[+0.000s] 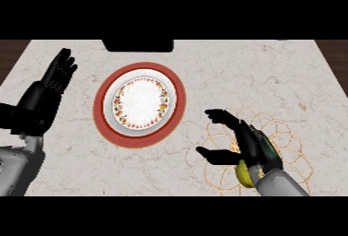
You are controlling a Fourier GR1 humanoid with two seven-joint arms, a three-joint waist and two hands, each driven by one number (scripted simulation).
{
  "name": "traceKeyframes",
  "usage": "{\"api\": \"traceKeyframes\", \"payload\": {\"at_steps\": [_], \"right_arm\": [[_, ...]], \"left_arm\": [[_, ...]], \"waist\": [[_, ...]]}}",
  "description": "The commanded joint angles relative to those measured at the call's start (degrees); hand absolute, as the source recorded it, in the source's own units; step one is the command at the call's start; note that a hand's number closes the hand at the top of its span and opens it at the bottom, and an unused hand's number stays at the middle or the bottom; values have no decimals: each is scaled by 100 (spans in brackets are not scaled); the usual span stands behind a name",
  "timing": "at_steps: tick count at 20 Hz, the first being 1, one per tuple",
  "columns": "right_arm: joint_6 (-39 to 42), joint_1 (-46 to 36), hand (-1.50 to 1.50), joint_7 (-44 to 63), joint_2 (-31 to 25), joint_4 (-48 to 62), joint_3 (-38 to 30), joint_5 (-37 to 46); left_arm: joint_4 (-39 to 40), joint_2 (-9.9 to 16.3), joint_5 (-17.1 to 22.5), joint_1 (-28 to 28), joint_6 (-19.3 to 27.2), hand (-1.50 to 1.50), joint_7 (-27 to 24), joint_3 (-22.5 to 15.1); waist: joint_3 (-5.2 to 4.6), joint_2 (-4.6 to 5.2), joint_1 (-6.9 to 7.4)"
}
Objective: Pick the eggplant from the placemat and place it in the plate
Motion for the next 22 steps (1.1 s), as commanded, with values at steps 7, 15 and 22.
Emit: {"api": "traceKeyframes", "payload": {"at_steps": [7, 15, 22], "right_arm": [[25, -165, -150, 1125, -1011, -1296, -629, 640], [2335, -1554, -150, 3769, -2423, -847, -63, 604], [4262, -2235, -150, 5255, -2424, -758, 126, -524]], "left_arm": [[-411, -137, -118, 243, -37, 0, 291, 150], [-190, -96, -82, 111, -181, 0, 134, 212], [-180, -185, -50, -77, -221, 0, 228, 243]], "waist": [[0, -24, -90], [-26, 0, 56], [-5, 24, 46]]}}
